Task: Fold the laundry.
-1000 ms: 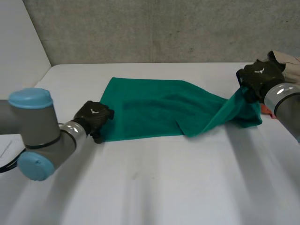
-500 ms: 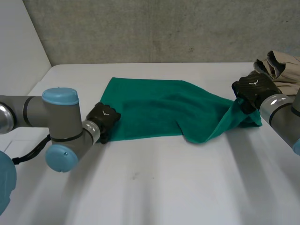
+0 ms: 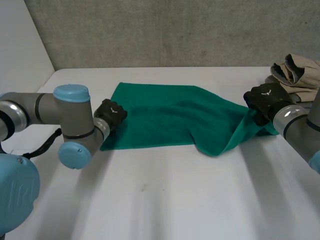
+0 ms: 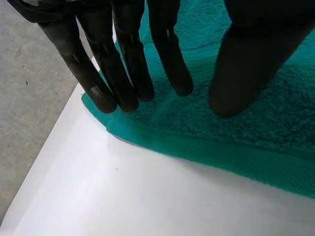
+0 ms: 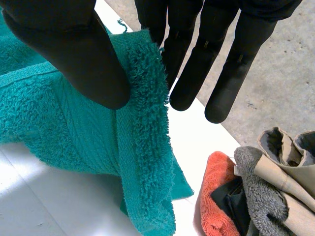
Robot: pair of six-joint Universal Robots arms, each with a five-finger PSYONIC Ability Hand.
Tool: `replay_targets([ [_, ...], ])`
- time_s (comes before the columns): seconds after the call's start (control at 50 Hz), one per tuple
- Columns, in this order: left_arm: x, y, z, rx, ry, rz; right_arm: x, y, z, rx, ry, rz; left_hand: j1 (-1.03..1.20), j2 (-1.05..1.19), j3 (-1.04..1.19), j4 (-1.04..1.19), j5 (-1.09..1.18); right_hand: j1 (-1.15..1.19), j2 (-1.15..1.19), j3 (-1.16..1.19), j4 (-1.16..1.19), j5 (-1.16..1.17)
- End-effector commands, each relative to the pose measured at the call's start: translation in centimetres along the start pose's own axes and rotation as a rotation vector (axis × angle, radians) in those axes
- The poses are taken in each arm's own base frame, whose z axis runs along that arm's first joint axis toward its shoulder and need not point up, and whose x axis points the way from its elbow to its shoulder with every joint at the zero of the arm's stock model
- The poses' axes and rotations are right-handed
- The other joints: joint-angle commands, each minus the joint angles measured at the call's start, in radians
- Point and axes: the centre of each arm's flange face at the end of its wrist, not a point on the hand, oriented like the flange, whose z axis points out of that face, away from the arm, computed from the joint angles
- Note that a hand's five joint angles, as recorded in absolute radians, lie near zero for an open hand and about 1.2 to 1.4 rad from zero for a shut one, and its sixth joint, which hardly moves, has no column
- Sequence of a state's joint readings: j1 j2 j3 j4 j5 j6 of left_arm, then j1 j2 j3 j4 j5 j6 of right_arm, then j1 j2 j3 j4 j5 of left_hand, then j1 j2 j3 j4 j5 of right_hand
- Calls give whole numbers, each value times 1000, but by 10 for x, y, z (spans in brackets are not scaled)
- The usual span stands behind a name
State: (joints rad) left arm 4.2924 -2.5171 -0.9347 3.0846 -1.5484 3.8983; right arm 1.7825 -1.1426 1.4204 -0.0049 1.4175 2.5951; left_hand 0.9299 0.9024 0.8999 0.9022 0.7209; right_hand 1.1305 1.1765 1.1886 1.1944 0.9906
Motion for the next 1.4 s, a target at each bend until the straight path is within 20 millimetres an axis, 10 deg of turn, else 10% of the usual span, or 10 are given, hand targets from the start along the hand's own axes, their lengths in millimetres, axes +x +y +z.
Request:
replay_targets([
  [0.02, 3, -3, -2, 7, 40, 3, 0, 0, -1, -1, -1, -1, 159, 186, 189, 186, 193, 266, 220, 208, 202, 231],
  [0.14, -4, -8, -26, -35, 79, -46, 1, 0, 0, -1, 1, -2, -469, -442, -439, -441, -435, 266, 220, 208, 202, 231],
  [0.4, 7, -3, -25, -50, 116, -77, -3, 1, -1, -4, -9, -5, -455, -428, -425, -427, -421, 266, 220, 208, 202, 231],
  [0.92, -4, -4, 5, -20, 28, -31, -3, 3, 0, -8, -8, -14, -235, -208, -205, -207, -201, 266, 220, 208, 202, 231],
  [1.14, -3, -7, 7, -5, 48, -16, -4, 4, -1, -10, -10, -17, 466, 494, 496, 494, 501, 266, 220, 208, 202, 231],
  [1.24, -24, -21, -18, -16, 49, -39, 2, -2, -5, -6, 1, -32, 466, 494, 496, 494, 501, 266, 220, 208, 202, 231],
  [1.4, -123, -62, -115, 97, -137, -160, 48, -22, -31, -33, 78, -134, 466, 494, 496, 494, 501, 266, 220, 208, 202, 231],
])
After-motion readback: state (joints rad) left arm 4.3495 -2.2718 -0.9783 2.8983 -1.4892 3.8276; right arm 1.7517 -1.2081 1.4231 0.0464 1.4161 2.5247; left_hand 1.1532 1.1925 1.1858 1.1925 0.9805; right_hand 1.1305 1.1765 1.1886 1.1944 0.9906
